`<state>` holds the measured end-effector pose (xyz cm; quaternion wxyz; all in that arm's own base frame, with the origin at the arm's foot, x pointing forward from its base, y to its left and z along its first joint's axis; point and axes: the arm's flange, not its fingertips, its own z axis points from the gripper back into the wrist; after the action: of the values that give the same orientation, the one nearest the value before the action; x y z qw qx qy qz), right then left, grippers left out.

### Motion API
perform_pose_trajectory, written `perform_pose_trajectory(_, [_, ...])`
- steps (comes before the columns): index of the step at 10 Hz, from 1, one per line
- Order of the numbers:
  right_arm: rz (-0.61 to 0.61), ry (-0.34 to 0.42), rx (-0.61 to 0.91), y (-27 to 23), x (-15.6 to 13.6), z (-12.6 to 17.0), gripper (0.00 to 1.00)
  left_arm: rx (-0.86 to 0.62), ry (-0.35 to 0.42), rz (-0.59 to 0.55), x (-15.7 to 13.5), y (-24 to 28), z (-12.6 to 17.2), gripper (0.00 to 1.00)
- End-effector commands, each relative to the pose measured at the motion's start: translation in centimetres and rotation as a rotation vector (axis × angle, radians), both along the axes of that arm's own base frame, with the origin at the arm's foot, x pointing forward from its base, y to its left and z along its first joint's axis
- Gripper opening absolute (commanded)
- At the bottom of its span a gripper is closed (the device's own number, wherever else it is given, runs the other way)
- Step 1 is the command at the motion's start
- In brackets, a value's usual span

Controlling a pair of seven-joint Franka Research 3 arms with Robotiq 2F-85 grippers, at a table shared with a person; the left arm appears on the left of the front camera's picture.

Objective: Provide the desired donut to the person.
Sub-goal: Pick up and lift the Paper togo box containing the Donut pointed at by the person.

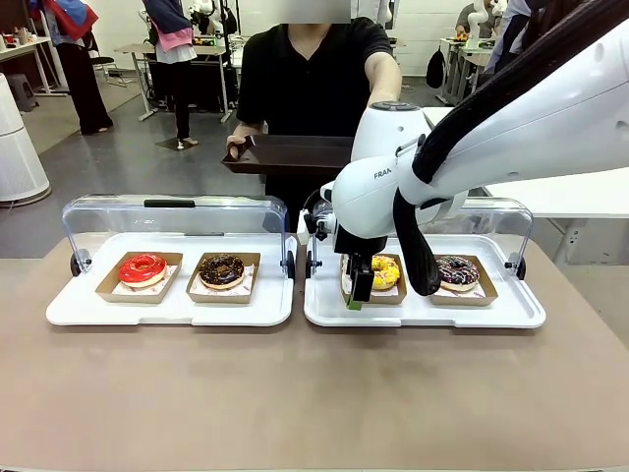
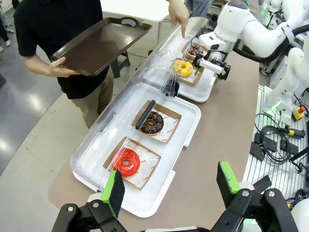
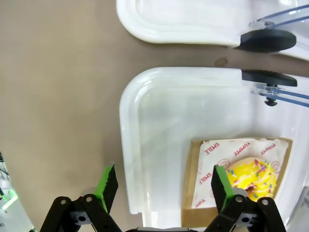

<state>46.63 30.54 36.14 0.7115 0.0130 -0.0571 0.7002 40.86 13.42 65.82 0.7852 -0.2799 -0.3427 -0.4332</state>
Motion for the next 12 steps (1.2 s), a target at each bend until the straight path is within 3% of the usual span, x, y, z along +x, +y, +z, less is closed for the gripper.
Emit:
perform_pose_trajectory(1, [-0.050, -0.018, -0.010, 0.6, 2.1, -1.0, 1.00, -0.006, -0.001, -0.004, 0.0, 0.0, 0.2, 1.00])
perform_pose_trajectory(5, [-0.064, -0.020, 0.004, 0.7, 3.7, -2.3, 1.00, -0.006, -0.001, -0.004, 0.0, 0.0, 0.2, 1.00])
perform_pose_trajectory(12, [-0.040, -0.027, -0.042, 0.5, 2.6, -3.4, 1.00, -0.006, -0.001, -0.004, 0.0, 0.0, 0.2, 1.00])
